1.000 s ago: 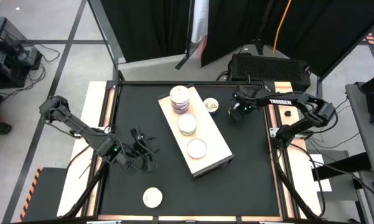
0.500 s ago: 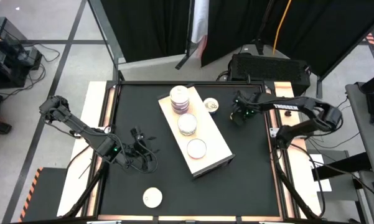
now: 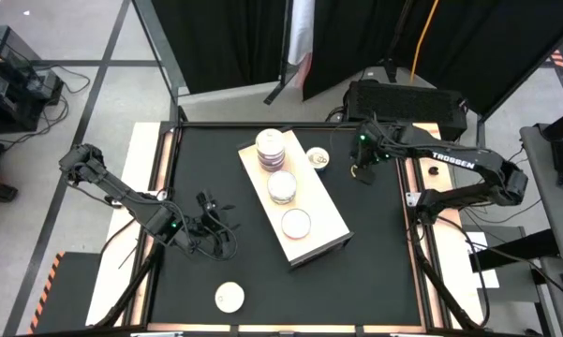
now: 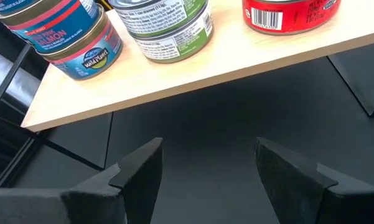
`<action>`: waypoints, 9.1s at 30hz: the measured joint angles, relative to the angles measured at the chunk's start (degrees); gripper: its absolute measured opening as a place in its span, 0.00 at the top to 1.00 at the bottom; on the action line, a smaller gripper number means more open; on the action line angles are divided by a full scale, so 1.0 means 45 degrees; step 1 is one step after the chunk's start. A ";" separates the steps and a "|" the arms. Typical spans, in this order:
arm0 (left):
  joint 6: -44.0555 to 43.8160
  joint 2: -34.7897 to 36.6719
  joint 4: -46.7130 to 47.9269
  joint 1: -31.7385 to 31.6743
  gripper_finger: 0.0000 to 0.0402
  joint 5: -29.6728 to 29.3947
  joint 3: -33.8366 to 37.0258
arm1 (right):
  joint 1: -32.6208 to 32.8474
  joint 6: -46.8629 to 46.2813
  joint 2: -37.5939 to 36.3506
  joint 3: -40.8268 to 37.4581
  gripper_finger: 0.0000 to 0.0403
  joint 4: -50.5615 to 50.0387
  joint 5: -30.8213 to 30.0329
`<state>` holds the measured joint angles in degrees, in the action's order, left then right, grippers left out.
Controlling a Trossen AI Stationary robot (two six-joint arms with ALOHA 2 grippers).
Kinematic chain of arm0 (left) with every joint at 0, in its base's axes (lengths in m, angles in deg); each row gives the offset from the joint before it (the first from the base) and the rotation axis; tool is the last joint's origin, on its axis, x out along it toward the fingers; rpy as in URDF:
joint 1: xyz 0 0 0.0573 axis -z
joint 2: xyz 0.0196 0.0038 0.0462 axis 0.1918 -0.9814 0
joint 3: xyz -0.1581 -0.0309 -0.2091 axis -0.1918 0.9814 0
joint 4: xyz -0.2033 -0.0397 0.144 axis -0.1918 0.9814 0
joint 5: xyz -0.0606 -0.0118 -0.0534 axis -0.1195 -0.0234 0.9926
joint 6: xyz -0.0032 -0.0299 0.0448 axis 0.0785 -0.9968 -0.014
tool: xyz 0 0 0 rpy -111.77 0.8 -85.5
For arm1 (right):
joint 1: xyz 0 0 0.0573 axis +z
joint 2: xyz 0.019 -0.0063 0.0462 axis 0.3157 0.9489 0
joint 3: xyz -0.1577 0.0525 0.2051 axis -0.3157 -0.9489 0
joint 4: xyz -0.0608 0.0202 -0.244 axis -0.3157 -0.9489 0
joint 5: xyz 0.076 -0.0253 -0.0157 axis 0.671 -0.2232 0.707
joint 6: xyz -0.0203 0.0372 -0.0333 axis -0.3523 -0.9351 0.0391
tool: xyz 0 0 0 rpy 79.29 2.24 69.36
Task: Stack canned seafood by type on shelf
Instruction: Stack the green tuna can on top of the green tuna cans on the shelf, then stack the blue pink tuna can on top of the blue pink tuna cans on the shelf
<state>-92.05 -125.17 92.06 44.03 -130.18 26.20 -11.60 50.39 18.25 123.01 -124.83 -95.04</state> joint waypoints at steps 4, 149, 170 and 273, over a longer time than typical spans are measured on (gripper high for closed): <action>-0.0058 0.0000 -0.0002 0.0000 0.37 0.0000 0.0000 | 0.0122 0.2952 0.0611 0.0818 0.52 -0.0111 -0.1096; 0.6593 0.0160 -0.1867 0.0741 0.37 -0.4723 -0.0709 | 0.3864 -1.1449 0.3900 0.3822 0.64 0.8641 0.6559; 0.6561 0.0157 -0.1906 0.0790 0.37 -0.4707 -0.0709 | 0.3682 -1.1917 0.3876 0.3822 0.64 0.8427 0.6519; -0.6432 -0.2844 -0.4376 0.4496 0.37 0.7114 -0.0685 | 1.1575 -1.2401 -0.1516 0.0441 0.11 0.2267 -0.4867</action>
<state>-120.99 -137.96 72.36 64.26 -98.17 23.12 40.49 -5.42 11.43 124.99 -114.63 -116.94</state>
